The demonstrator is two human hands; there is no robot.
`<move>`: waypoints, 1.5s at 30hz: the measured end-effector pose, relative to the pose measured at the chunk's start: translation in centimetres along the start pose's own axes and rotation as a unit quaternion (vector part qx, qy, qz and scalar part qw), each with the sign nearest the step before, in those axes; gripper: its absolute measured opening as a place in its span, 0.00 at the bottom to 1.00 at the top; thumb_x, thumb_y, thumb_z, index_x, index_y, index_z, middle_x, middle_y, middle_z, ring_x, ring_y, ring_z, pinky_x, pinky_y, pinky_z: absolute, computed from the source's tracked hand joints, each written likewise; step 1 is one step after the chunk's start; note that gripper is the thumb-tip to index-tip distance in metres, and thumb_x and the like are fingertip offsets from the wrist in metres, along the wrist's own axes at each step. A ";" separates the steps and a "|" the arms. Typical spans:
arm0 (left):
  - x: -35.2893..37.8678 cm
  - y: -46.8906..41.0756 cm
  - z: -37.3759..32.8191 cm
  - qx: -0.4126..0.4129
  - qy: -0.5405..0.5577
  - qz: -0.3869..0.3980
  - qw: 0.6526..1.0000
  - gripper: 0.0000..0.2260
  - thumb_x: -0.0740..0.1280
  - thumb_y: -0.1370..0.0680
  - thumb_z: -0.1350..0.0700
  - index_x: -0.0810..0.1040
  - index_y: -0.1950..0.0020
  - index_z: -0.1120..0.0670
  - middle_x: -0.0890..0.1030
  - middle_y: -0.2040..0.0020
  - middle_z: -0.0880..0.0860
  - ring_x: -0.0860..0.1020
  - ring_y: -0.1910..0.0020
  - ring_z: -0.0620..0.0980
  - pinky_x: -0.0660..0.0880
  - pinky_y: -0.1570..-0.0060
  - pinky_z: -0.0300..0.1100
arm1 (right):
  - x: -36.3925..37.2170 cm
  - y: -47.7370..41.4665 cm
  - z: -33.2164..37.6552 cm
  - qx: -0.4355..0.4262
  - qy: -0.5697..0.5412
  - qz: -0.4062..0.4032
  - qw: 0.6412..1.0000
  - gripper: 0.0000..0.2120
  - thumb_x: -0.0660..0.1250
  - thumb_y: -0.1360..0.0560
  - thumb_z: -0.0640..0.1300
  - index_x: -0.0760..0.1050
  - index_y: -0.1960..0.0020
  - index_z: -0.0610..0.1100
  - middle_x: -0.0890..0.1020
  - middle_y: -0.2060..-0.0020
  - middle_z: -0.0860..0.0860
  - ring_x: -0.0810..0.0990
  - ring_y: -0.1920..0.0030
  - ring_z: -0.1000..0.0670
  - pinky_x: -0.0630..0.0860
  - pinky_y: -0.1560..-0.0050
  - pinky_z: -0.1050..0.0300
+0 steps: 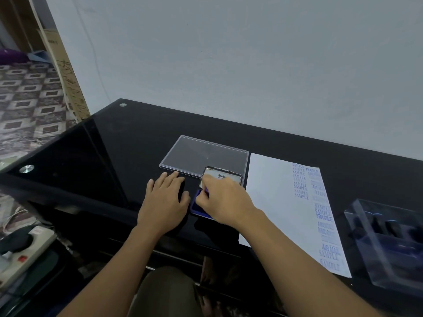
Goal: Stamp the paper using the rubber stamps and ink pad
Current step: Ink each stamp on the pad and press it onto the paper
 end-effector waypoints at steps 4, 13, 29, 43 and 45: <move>-0.1 0.1 -0.1 -0.001 -0.006 -0.001 1.000 0.22 0.57 0.18 0.48 0.66 0.24 0.51 0.62 0.22 0.49 0.53 0.21 0.50 0.47 0.23 0.54 | 0.3 0.1 -0.1 -0.004 0.000 -0.019 1.000 0.07 0.59 0.22 0.50 0.67 0.53 0.46 0.80 0.62 0.46 0.77 0.62 0.45 0.77 0.63 0.51; 0.1 0.1 -0.2 -0.005 -0.008 -0.002 1.000 0.22 0.56 0.18 0.48 0.66 0.24 0.51 0.61 0.21 0.49 0.53 0.21 0.50 0.48 0.23 0.54 | 0.7 -0.1 -0.2 0.015 0.011 -0.030 0.999 0.07 0.60 0.22 0.51 0.65 0.53 0.48 0.80 0.62 0.46 0.78 0.63 0.44 0.79 0.62 0.49; 0.1 0.2 -0.4 -0.009 -0.012 0.001 1.000 0.22 0.56 0.18 0.49 0.65 0.24 0.52 0.61 0.22 0.49 0.53 0.21 0.50 0.47 0.23 0.55 | 0.9 0.1 -0.2 0.035 -0.023 -0.002 0.999 0.07 0.61 0.22 0.48 0.63 0.54 0.47 0.78 0.62 0.45 0.74 0.63 0.43 0.68 0.67 0.53; 0.1 0.2 -0.5 -0.004 -0.016 0.000 1.000 0.21 0.56 0.18 0.49 0.66 0.25 0.53 0.63 0.22 0.50 0.54 0.21 0.52 0.49 0.24 0.56 | 0.5 0.3 0.1 0.029 -0.033 0.001 0.999 0.07 0.61 0.22 0.46 0.63 0.55 0.47 0.77 0.64 0.46 0.71 0.67 0.46 0.63 0.70 0.54; 0.1 0.2 -0.5 -0.004 -0.021 0.000 1.000 0.21 0.56 0.18 0.49 0.66 0.25 0.53 0.63 0.22 0.50 0.54 0.21 0.51 0.49 0.24 0.56 | 0.4 0.4 0.1 0.027 -0.034 -0.003 0.999 0.07 0.61 0.22 0.45 0.63 0.55 0.46 0.75 0.65 0.47 0.68 0.69 0.50 0.61 0.72 0.55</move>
Point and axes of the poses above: each hand's wrist, its own y-axis away from the middle knuckle, its own x-axis out of the palm, z = x × y, the point moved 6 cm from there along -y, towards the middle knuckle
